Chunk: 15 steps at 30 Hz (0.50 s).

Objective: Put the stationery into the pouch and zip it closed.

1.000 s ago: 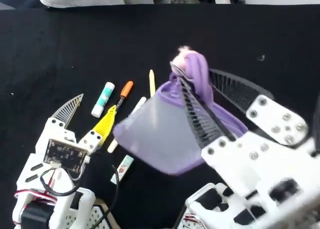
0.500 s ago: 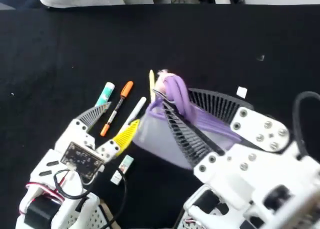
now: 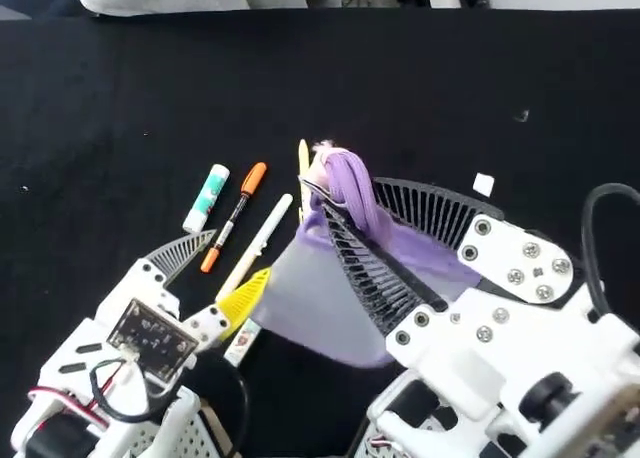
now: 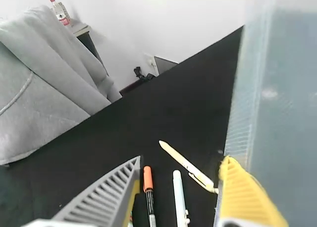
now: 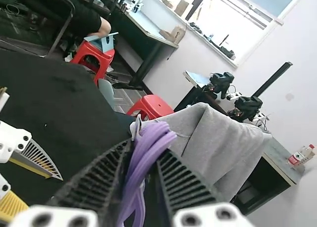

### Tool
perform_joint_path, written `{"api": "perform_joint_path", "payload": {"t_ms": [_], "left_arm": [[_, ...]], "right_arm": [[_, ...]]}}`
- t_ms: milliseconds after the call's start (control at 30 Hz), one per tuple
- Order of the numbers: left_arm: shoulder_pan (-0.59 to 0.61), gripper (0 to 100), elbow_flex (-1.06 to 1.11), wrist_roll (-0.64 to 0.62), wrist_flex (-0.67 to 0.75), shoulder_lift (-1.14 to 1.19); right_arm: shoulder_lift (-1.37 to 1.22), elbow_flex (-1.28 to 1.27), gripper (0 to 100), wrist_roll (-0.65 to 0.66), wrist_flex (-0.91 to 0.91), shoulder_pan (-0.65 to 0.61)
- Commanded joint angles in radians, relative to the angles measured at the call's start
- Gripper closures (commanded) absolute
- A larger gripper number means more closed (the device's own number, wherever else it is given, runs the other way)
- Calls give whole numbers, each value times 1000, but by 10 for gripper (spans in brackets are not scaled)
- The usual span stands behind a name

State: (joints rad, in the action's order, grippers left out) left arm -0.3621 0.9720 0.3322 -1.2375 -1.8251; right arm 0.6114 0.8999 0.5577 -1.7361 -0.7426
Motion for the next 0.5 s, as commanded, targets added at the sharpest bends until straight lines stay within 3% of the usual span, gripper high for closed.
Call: {"api": "perform_joint_path", "payload": {"t_ms": [0, 467], "left_arm": [[-10, 743, -73, -2, -44, 5], [-12, 743, -191, -3, -192, 3]], "right_arm": [[-76, -4, 986, 11, -2, 41], [-225, 1, 986, 5, 98, 84]]}}
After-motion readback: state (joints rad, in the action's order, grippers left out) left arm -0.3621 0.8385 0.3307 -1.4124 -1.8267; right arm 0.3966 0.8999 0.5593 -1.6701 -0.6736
